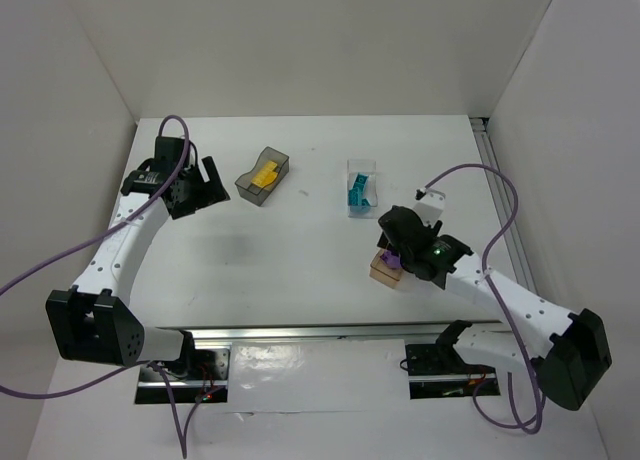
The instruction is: Sort the legos into containers by color
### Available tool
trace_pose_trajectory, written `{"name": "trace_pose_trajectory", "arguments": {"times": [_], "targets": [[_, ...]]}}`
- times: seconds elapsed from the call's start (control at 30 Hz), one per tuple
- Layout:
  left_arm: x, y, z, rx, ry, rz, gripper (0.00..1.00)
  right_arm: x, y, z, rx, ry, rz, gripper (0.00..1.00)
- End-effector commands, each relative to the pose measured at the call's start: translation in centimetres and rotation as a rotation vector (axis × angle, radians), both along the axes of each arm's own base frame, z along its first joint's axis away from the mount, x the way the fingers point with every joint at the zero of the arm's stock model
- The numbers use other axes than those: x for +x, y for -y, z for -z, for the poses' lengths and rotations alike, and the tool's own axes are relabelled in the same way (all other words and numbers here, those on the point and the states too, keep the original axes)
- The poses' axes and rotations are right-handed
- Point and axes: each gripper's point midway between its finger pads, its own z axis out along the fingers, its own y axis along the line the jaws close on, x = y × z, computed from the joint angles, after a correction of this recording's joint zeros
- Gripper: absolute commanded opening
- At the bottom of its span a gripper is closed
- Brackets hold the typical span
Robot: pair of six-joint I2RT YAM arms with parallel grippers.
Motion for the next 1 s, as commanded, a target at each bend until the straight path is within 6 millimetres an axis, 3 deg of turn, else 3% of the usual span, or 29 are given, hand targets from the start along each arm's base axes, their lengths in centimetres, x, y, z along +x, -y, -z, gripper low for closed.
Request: {"name": "trace_pose_trajectory", "arguments": {"times": [0.0, 0.17, 0.27, 0.4, 0.47, 0.6, 0.77, 0.83, 0.97], "targets": [[0.5, 0.0, -1.2, 0.014, 0.037, 0.026, 0.93, 0.9, -0.1, 1.1, 0.026, -0.041, 0.013, 0.71], [0.5, 0.0, -1.2, 0.014, 0.037, 0.026, 0.93, 0.0, 2.0, 1.9, 0.037, -0.072, 0.104, 0.70], [0.5, 0.0, -1.2, 0.014, 0.037, 0.026, 0.93, -1.4, 4.8, 2.5, 0.090, -0.075, 0.242, 0.63], [0.4, 0.3, -0.5, 0.021, 0.019, 0.043, 0.93, -2.6, 7.6, 3.3, 0.152, -0.070, 0.353, 0.63], [0.5, 0.3, -0.3, 0.021, 0.019, 0.043, 0.93, -3.4, 8.8, 5.2, 0.182, -0.158, 0.384, 0.63], [0.4, 0.3, -0.3, 0.026, 0.019, 0.050, 0.93, -2.5, 11.0, 6.3, 0.217, -0.220, 0.449, 0.63], [0.7, 0.1, -0.4, 0.040, 0.021, 0.050, 0.93, -2.6, 13.9, 9.5, 0.275, -0.336, 0.476, 0.63], [0.9, -0.1, -0.8, 0.053, 0.032, 0.052, 0.93, -1.7, 14.1, 9.5, 0.289, -0.304, 0.443, 0.64], [1.2, -0.1, -0.5, 0.053, 0.023, 0.052, 0.93, -1.6, 12.7, 9.8, 0.311, -0.293, 0.361, 0.69]]}}
